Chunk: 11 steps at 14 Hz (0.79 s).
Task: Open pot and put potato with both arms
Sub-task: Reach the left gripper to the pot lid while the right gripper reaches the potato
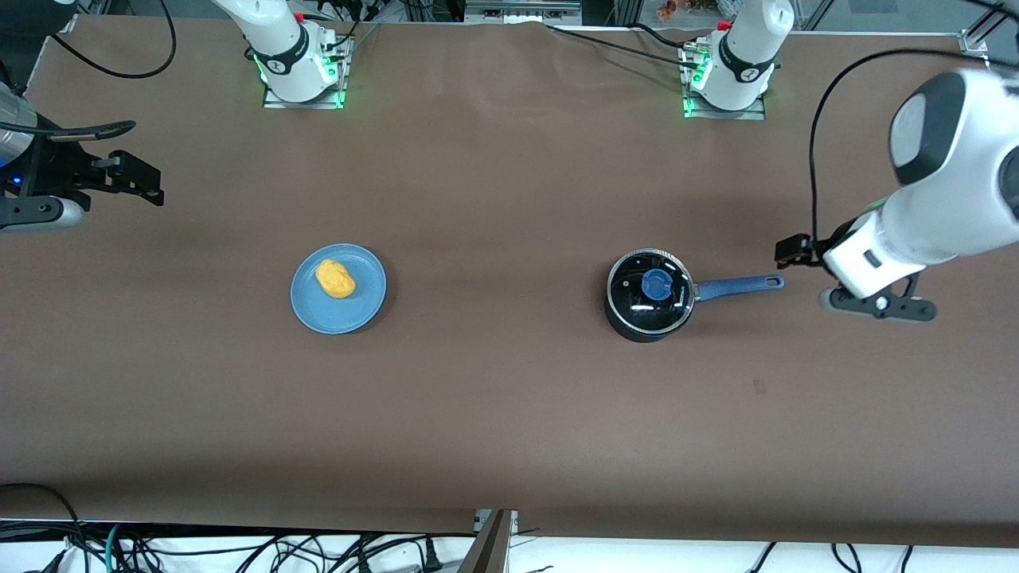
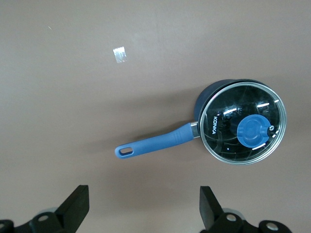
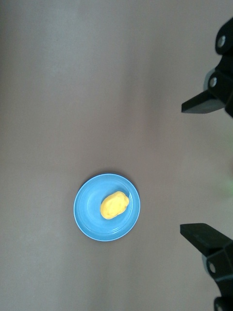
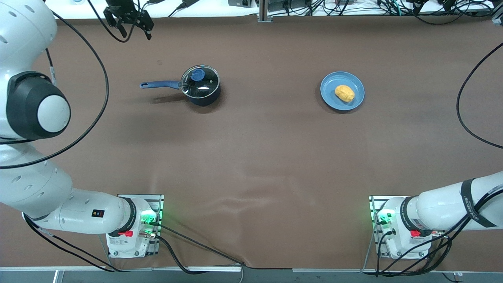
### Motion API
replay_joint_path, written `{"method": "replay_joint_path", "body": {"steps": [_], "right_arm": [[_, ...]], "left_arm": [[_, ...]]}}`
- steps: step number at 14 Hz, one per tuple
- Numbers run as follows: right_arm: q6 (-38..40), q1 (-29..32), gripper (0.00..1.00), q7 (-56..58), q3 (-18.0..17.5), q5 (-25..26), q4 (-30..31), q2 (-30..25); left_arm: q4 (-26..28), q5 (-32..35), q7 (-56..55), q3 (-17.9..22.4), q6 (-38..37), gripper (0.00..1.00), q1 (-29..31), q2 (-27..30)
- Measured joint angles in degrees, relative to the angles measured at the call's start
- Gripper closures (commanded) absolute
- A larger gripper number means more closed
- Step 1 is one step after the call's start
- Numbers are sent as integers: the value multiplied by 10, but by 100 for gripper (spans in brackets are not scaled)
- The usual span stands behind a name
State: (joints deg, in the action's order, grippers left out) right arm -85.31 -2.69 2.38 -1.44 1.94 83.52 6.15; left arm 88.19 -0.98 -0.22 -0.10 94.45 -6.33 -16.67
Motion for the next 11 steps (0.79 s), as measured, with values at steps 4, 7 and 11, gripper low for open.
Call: {"method": "replay_joint_path", "body": {"steps": [4,7,11], "right_arm": [[-1,-5,0,0,-3,0,0,12],[-3,-6,0,0,-6,-1,1,41],[-8,-16,0,0,-6,0,1,71]], "left_arm": [[-2,-4,-147,-55,-16,0,-17,-3],[1,-44,-169,-63,1,0,-28,-28],[5,-66,-169,-63,51,0,-34,-92]]}}
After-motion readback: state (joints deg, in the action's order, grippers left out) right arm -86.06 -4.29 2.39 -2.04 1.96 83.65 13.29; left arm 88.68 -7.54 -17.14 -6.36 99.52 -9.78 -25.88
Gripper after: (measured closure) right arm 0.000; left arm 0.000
